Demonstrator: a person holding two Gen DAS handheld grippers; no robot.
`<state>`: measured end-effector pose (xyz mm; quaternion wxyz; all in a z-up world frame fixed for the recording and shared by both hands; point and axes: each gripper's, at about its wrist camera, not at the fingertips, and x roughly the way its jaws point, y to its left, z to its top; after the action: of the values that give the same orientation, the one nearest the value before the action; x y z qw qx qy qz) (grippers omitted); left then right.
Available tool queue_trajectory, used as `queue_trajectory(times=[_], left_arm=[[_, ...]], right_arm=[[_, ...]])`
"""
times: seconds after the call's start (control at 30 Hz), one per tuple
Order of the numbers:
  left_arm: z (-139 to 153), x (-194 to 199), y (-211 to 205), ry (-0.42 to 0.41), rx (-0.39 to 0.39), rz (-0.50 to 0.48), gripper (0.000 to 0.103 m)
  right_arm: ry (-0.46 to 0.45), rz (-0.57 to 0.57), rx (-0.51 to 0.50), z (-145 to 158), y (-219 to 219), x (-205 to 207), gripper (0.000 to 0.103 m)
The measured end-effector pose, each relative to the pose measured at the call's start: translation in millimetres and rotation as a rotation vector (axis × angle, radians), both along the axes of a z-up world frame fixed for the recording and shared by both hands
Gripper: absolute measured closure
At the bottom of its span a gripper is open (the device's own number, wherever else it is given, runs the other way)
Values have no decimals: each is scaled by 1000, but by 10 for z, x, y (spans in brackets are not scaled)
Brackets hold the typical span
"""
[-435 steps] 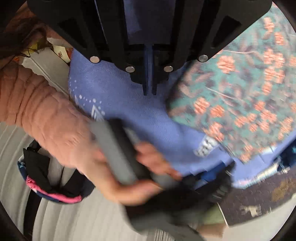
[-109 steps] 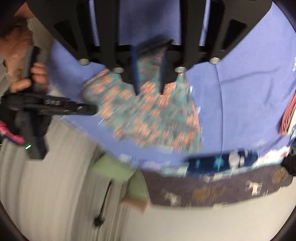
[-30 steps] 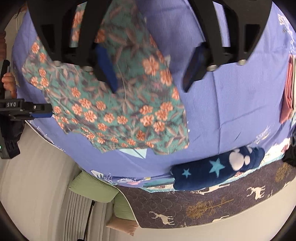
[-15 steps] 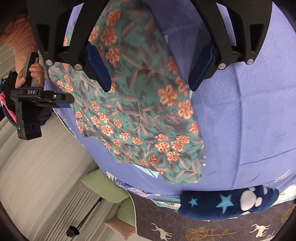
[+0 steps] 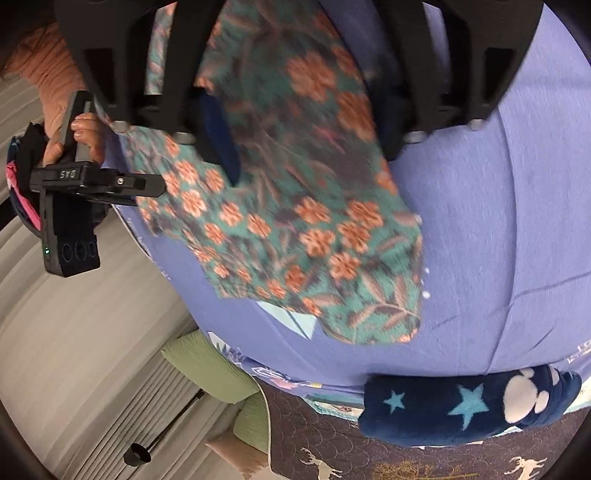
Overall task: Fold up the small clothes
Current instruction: 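Lift the folded shirt with both grippers and carry it toward the pillow roll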
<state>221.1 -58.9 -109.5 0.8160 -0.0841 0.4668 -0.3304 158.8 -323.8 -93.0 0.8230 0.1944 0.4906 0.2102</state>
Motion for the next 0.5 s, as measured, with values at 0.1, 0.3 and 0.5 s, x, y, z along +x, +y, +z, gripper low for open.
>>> queue_trajectory(times=[0.1,0.3,0.5], left_arm=[[-44,119,37,15,-35,16,68],[4,95,-29,-24,-15,30,86],[454,-184,-134,-174,7,27,89]], right_arm=[[-18,13,-6,-5,44,96,37],[-100,19,-99,47,226,52,75],[-273,-4,-229,453,403,-256,82]])
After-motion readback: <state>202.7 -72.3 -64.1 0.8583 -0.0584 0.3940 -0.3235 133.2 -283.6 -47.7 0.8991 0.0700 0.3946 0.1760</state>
